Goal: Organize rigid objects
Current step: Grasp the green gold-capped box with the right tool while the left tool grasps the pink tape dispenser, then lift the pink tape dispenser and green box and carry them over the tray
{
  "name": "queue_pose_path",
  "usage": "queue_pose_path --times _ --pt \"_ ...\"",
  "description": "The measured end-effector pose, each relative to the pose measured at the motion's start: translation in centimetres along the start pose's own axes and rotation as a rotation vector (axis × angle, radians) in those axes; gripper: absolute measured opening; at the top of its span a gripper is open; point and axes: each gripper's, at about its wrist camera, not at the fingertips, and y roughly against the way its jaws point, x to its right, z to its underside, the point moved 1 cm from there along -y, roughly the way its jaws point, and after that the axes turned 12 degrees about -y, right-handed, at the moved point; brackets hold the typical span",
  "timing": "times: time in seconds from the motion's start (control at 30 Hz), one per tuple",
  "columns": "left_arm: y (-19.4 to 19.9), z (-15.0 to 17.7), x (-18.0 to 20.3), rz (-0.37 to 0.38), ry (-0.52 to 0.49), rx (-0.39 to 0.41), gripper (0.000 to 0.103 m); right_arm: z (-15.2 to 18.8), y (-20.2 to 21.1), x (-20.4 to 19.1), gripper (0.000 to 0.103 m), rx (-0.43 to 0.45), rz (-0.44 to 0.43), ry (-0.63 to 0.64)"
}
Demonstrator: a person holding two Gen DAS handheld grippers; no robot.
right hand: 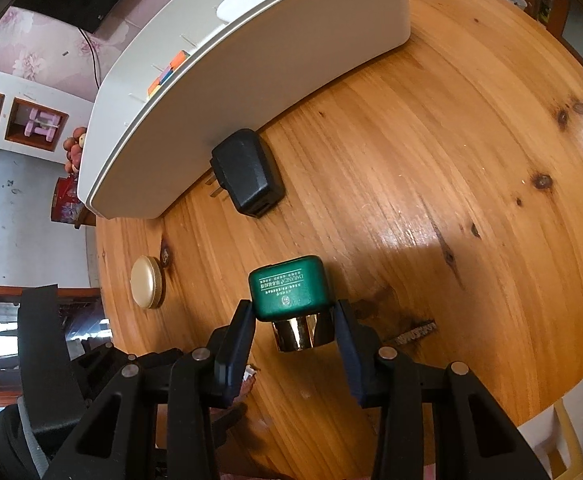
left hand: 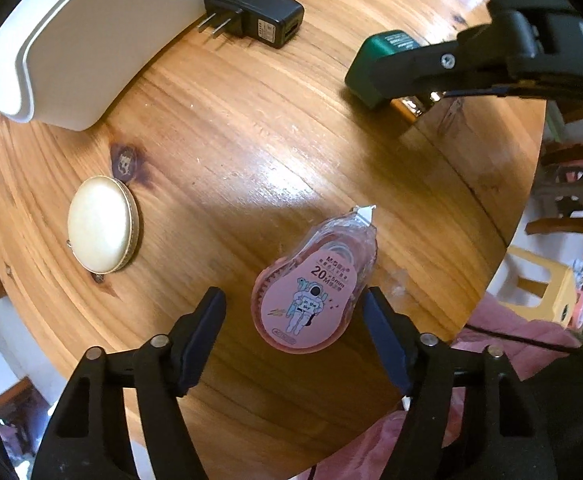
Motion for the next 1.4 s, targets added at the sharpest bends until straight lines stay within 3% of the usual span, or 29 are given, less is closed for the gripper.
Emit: queue_pose_path --times 0.13,0.43,0.87,1.1,1.4 --pt "0.3 -0.5 0.1 -0.001 -0.004 0.001 0.056 -0.1 -0.1 -0.5 0.041 -0.010 -0.002 0.007" --pt "0.4 -1.9 -0.2 0.004 0.034 -0.028 0.055 0.4 0.1 -0.8 0.041 -0.042 -0.006 0.065" --pt "-0.3 -1.2 -1.8 0.057 0.255 -0.051 0.055 0.4 0.9 -1.6 0.041 -0.145 -0.027 0.196" --pt "1.4 0.0 -2.3 0.084 0.409 -0.010 0.055 -0.2 2.8 -2.7 0.041 -0.164 -0.058 0.334" --pt "5.2 1.6 -3.1 0.071 0.595 0.092 0.055 -1.7 6.0 -3.4 0.041 -0.153 -0.175 0.502"
